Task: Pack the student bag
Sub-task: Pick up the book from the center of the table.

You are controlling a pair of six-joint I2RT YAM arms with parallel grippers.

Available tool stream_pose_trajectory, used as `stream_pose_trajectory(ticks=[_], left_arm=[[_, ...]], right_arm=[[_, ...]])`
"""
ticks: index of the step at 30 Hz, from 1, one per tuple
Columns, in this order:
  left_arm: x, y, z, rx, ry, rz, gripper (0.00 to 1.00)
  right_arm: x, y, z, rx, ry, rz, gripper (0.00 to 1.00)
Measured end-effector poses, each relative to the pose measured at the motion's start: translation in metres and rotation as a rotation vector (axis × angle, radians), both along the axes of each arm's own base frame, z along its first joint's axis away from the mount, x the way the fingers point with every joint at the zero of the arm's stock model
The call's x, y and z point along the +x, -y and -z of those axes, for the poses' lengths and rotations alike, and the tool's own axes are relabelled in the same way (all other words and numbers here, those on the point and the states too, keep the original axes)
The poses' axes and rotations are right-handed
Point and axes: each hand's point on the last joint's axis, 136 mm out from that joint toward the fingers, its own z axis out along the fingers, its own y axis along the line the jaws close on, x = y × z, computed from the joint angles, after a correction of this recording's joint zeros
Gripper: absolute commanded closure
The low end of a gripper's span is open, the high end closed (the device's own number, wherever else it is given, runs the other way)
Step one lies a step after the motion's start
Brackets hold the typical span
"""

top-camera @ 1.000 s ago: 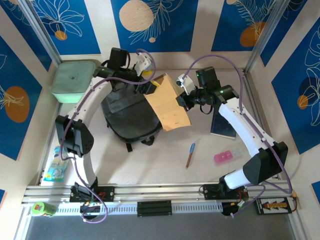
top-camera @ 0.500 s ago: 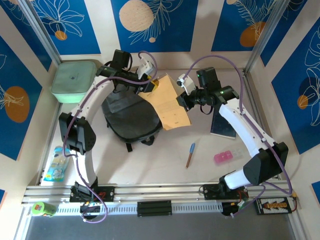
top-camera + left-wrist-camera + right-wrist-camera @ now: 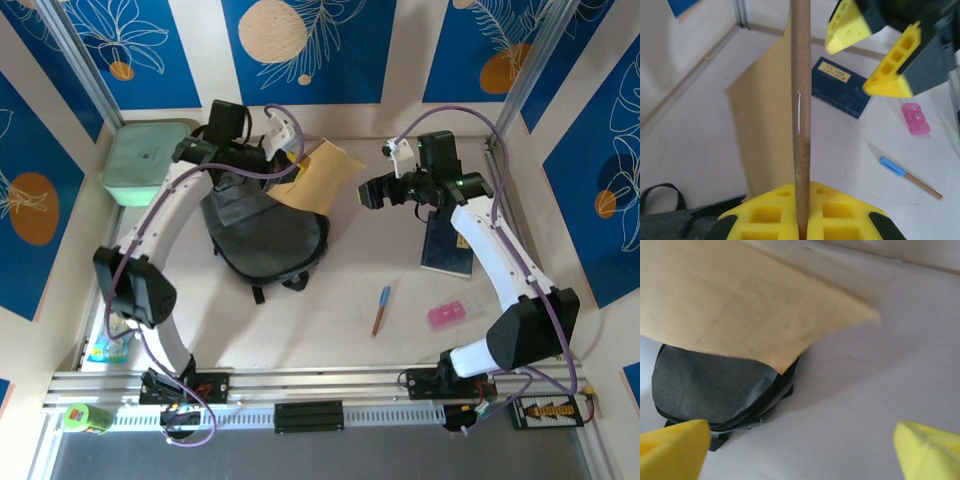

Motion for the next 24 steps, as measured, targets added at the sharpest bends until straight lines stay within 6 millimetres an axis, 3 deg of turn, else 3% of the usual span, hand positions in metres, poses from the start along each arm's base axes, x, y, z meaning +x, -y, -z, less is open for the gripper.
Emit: stream_pose_trajectory(ticks=[7, 17, 24], left_arm=[[-0.026, -0.01, -0.037, -0.015, 0.136, 0.024, 1.0], [-0.034, -0.011, -0.027, 0.008, 0.125, 0.063, 1.0], [-0.039, -0.011, -0.025, 0.019, 0.144, 0.095, 1.0]], right_arm=[[-0.003, -0.023, -0.016, 0.059, 0.061, -0.102, 0.01], [-0.021, -0.061, -0.05, 0.131, 0.159, -0.303, 0.01], [-0.018, -0.072, -0.065, 0.153, 0.195, -0.35, 0.01]])
